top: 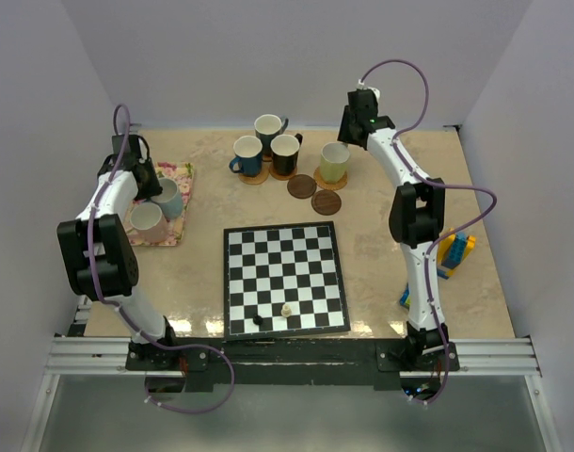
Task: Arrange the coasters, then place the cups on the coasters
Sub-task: Pick up the cup from the tray.
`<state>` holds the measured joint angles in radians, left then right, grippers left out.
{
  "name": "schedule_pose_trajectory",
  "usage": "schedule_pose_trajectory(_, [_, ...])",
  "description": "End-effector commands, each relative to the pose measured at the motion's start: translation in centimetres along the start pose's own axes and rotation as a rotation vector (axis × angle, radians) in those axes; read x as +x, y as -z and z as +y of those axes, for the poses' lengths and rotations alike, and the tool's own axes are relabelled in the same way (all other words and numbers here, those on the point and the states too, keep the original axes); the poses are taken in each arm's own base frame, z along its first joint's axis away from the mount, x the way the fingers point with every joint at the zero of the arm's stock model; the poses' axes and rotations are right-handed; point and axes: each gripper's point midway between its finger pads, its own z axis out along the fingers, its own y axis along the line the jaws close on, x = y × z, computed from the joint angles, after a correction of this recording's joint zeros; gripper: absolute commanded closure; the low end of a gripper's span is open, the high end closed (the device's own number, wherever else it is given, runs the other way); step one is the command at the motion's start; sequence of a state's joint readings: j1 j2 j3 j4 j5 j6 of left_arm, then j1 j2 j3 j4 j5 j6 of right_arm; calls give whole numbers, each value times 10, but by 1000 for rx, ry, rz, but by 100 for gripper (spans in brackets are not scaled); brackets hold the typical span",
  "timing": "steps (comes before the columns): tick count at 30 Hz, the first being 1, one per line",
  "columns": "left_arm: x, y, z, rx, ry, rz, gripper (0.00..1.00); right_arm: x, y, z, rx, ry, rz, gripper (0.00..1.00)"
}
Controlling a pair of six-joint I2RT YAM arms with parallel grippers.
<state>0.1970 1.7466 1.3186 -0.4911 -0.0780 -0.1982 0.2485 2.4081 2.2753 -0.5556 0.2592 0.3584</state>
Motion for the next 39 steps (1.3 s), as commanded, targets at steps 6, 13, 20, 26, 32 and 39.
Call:
schedule_pose_trajectory(6, [-13,-1,0,12,-7,-27,67,0,9,-3,13,4,11,53])
schedule_pose_trajectory(13, [-13,-1,0,12,-16,-26,67,-3,12,-5,22,-4,0,51])
schedule_pose_trajectory(20, [-12,-2,0,13,-30,-26,68,-18,17,5,-24,-13,-40,37])
schedule_pose_trajectory(26, [-12,-5,0,13,-45,-25,72,-36,30,25,-135,-52,-92,24])
schedule_pose_trajectory(32, [-14,-5,1,18,-57,-38,77,-56,48,34,-197,-100,-168,21])
schedule_pose_trajectory(39, [-10,-11,1,19,-79,-22,88,-77,66,26,-166,-153,-244,21])
